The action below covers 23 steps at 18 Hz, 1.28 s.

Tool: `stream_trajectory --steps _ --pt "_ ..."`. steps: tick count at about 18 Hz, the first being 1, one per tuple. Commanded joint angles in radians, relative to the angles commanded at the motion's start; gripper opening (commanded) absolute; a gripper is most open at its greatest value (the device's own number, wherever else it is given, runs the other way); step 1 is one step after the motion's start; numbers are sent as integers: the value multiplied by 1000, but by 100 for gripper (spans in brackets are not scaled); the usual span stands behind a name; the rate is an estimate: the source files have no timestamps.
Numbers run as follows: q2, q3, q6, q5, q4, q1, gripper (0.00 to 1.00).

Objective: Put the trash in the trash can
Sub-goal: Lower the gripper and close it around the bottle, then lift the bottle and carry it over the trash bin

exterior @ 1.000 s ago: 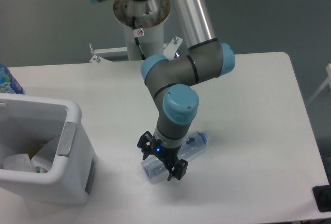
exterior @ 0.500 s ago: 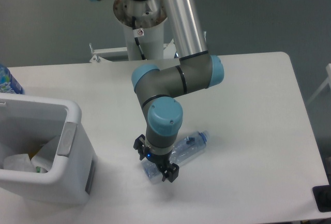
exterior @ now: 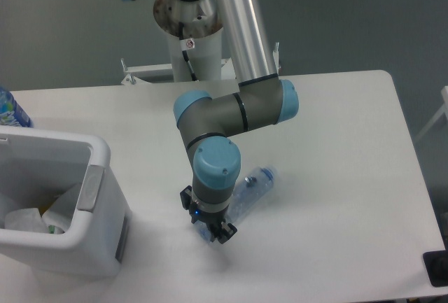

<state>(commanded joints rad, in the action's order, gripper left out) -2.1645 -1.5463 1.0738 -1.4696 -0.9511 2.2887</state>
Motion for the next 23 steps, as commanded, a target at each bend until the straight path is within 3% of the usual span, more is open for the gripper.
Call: stream_trajectory --steps 2,7,9,15,23 --pt "3 17 -2 2 -6 0 12" --pt "15 126 -18 49 -41 34 10" --pt "32 176 -41 141 -63 66 10" --pt "110 274 -178 480 -55 140 10" --pt "189 417 -460 799 -41 138 10"
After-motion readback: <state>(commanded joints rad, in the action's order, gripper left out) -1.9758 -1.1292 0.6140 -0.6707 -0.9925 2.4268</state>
